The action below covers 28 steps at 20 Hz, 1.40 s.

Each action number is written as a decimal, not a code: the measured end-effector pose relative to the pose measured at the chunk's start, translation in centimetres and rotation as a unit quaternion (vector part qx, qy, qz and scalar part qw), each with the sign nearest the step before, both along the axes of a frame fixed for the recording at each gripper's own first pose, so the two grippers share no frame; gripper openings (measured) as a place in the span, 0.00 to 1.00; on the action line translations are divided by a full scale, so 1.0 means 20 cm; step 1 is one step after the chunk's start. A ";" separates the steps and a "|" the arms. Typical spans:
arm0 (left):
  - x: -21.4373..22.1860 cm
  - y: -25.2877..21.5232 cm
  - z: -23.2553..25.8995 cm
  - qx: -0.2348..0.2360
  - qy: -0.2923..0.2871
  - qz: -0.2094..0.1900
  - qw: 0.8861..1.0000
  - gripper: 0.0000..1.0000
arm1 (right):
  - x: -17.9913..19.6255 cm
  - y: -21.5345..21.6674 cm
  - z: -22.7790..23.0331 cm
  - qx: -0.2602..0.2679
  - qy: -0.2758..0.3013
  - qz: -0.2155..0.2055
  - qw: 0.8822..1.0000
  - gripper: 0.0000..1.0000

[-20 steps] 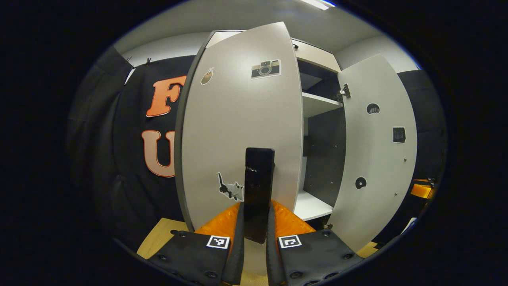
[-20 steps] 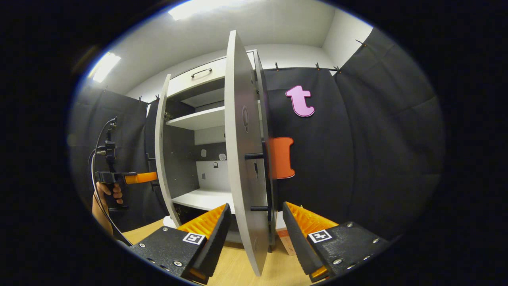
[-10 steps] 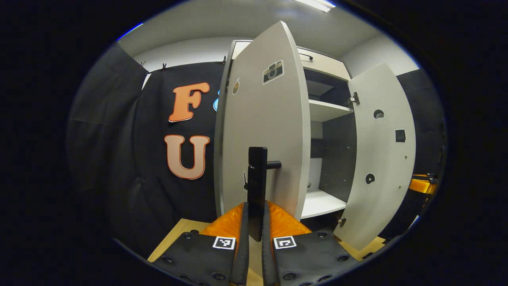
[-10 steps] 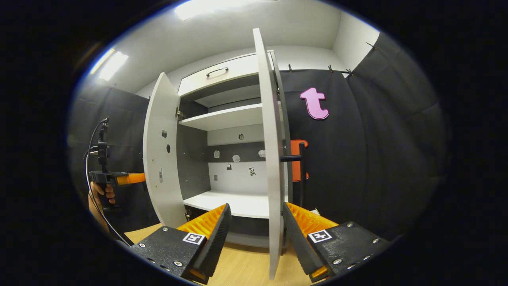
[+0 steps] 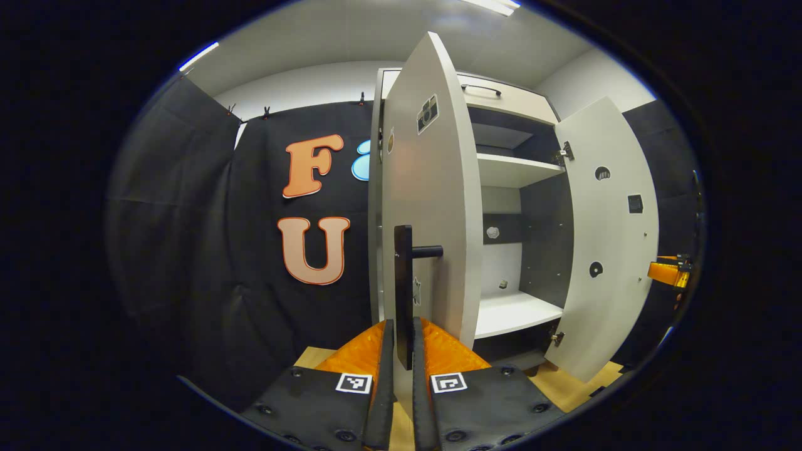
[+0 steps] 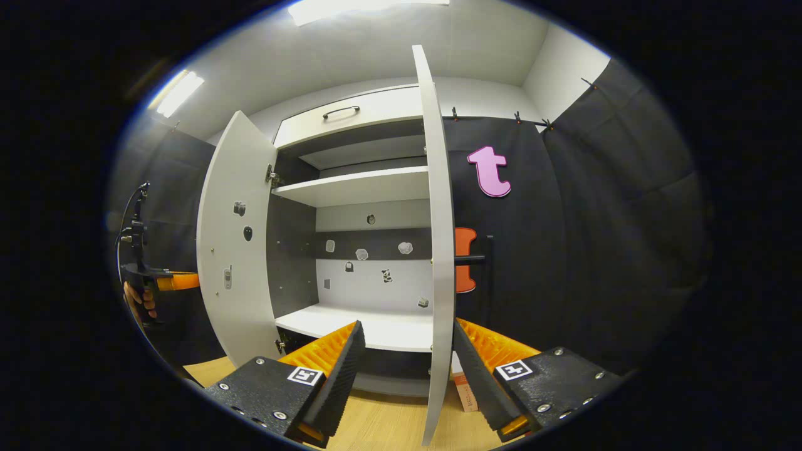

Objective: Open the right door of the double-door shoe cabinet with the right hand, and open the left door with the left hand.

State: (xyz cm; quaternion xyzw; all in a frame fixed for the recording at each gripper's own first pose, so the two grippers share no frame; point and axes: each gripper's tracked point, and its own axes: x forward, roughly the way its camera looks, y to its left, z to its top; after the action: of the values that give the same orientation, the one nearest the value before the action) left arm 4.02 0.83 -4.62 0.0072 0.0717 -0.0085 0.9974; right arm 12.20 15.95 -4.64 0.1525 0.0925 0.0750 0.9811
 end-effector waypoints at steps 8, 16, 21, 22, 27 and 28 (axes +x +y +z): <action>-0.09 0.14 0.09 0.020 -0.040 0.062 0.997 0.10 | -0.12 -0.01 0.13 -0.010 -0.027 0.004 1.000 0.85; -0.29 -0.07 0.09 0.016 -0.060 0.049 0.997 0.51 | -0.27 0.08 0.25 -0.014 -0.051 0.034 0.998 0.86; -0.29 -0.22 0.05 0.009 -0.057 0.032 0.998 0.67 | -0.38 0.08 0.24 -0.013 -0.070 0.059 0.996 0.87; -0.29 -0.26 0.04 0.013 -0.059 0.030 0.998 0.67 | -0.40 0.06 0.24 -0.019 -0.074 0.059 0.995 0.87; -0.27 -0.38 0.04 0.013 -0.067 0.022 0.997 0.85 | -0.39 -0.01 0.22 -0.040 -0.087 0.050 0.994 0.94; -0.26 -0.40 0.04 0.014 -0.069 0.022 0.997 0.86 | -0.38 -0.01 0.23 -0.037 -0.089 0.050 0.994 0.89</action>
State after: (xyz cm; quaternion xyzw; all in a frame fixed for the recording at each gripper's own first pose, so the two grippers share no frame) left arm -1.22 -7.19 -3.74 0.0198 0.0034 0.0146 0.9997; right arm 4.51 15.73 -0.12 0.1036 0.0155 0.1339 0.9854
